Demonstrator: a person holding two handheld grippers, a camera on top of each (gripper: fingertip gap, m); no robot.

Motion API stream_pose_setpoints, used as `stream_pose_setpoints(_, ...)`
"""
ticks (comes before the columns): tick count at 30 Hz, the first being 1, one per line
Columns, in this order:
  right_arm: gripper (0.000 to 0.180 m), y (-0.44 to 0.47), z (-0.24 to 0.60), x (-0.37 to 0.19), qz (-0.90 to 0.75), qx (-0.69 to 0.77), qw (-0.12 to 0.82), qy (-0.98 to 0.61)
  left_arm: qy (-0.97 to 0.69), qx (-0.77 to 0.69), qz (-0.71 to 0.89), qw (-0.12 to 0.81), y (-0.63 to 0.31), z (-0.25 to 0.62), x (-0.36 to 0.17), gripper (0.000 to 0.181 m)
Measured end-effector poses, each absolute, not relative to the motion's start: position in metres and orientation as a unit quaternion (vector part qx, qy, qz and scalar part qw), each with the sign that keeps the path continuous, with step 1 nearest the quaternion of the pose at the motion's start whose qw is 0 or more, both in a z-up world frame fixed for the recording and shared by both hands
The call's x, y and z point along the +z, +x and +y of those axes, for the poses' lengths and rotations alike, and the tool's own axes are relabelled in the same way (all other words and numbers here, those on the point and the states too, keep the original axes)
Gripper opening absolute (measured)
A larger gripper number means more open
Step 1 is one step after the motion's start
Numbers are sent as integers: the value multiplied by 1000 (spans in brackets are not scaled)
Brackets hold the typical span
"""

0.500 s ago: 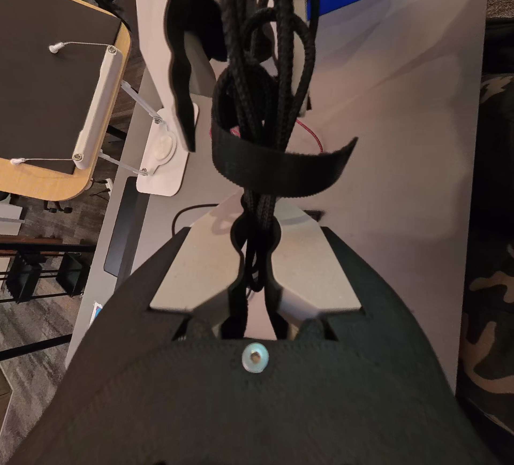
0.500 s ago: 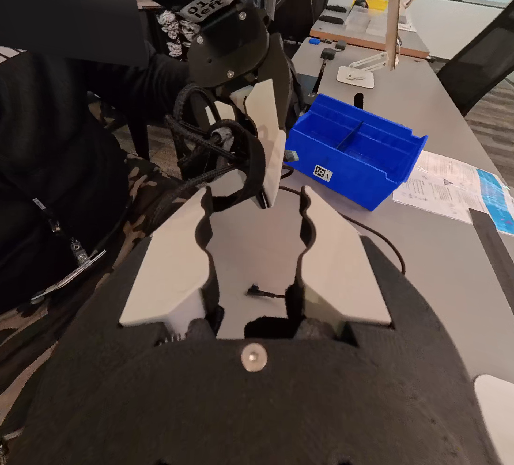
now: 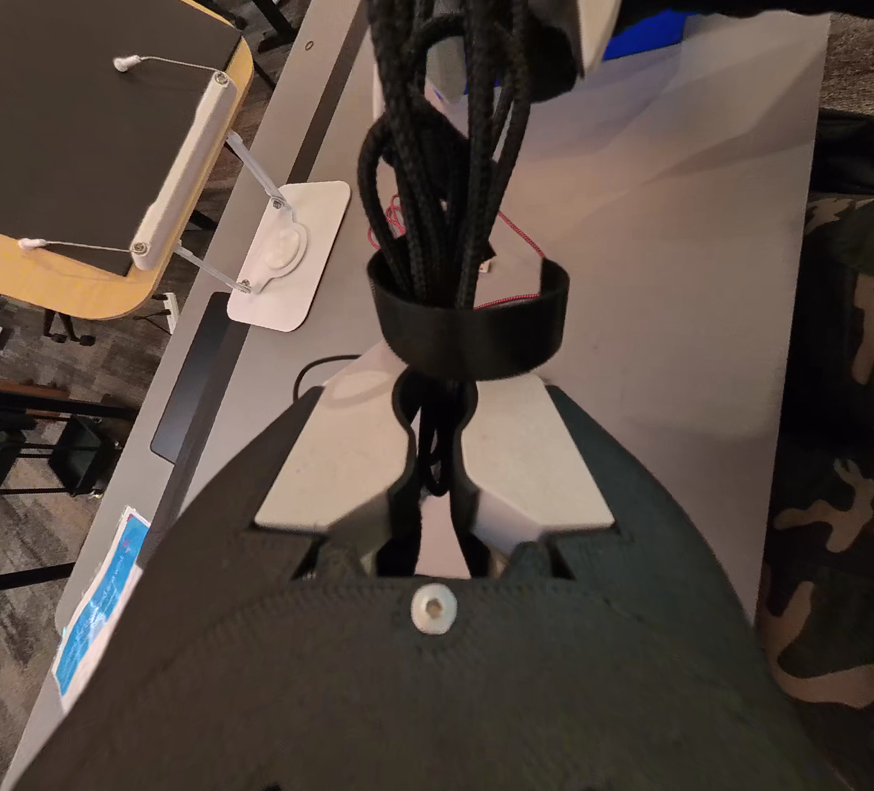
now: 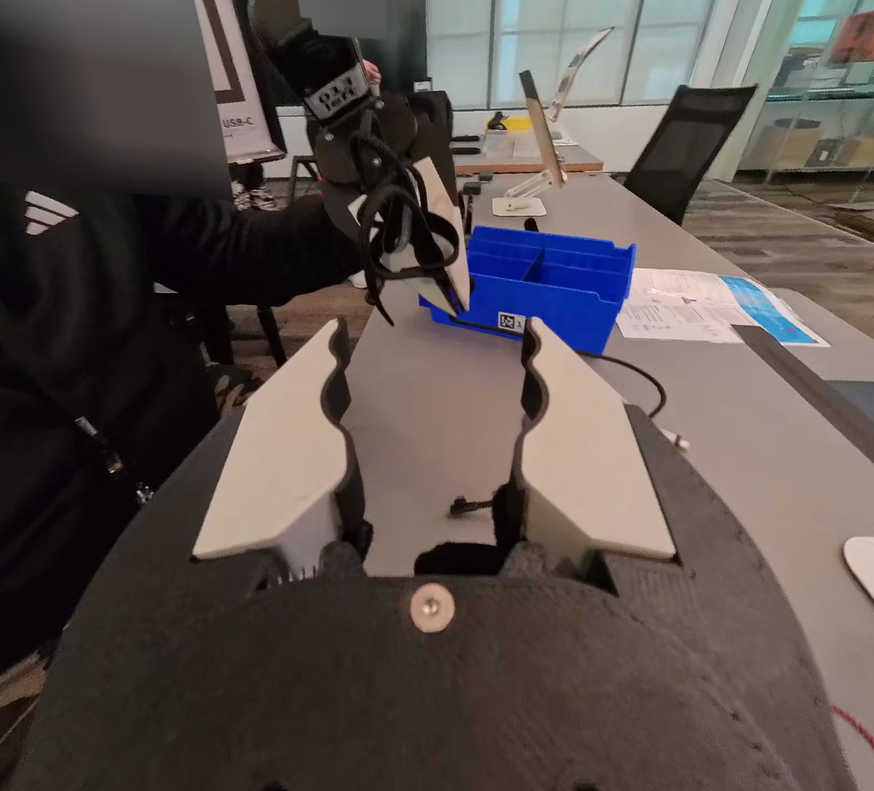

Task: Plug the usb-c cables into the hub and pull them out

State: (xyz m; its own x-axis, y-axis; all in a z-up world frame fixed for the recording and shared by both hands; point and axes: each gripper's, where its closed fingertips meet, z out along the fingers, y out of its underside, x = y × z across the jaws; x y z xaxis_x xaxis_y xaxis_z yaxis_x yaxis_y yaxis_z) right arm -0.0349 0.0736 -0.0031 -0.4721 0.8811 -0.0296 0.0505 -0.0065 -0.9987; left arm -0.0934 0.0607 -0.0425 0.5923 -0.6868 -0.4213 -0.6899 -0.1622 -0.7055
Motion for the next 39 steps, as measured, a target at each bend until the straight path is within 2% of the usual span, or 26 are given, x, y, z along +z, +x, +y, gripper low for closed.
stream_pose_setpoints(6,114,-56,52,-12,-586,596,378,-398,-788,-12,430,440,-93,63,-50,0)
stream_pose_setpoints(8,115,-69,45,-9,-576,592,393,-403,-797,-17,421,433,-93,64,-53,0)
stream_pose_setpoints(11,99,-86,39,-11,-573,586,400,-410,-806,-35,410,425,-90,64,-57,0)
stream_pose_setpoints(13,79,-89,37,-8,-576,586,412,-392,-809,-49,404,424,-89,64,-56,0)
stream_pose_setpoints(15,75,-93,33,-9,-580,595,401,-385,-812,-60,395,426,-89,64,-54,0)
stream_pose_setpoints(21,48,-98,31,-5,-574,597,417,-374,-815,-86,381,428,-89,65,-53,0)
stream_pose_setpoints(39,50,-98,40,-13,-568,575,438,-393,-818,-121,356,436,-90,68,-51,0)
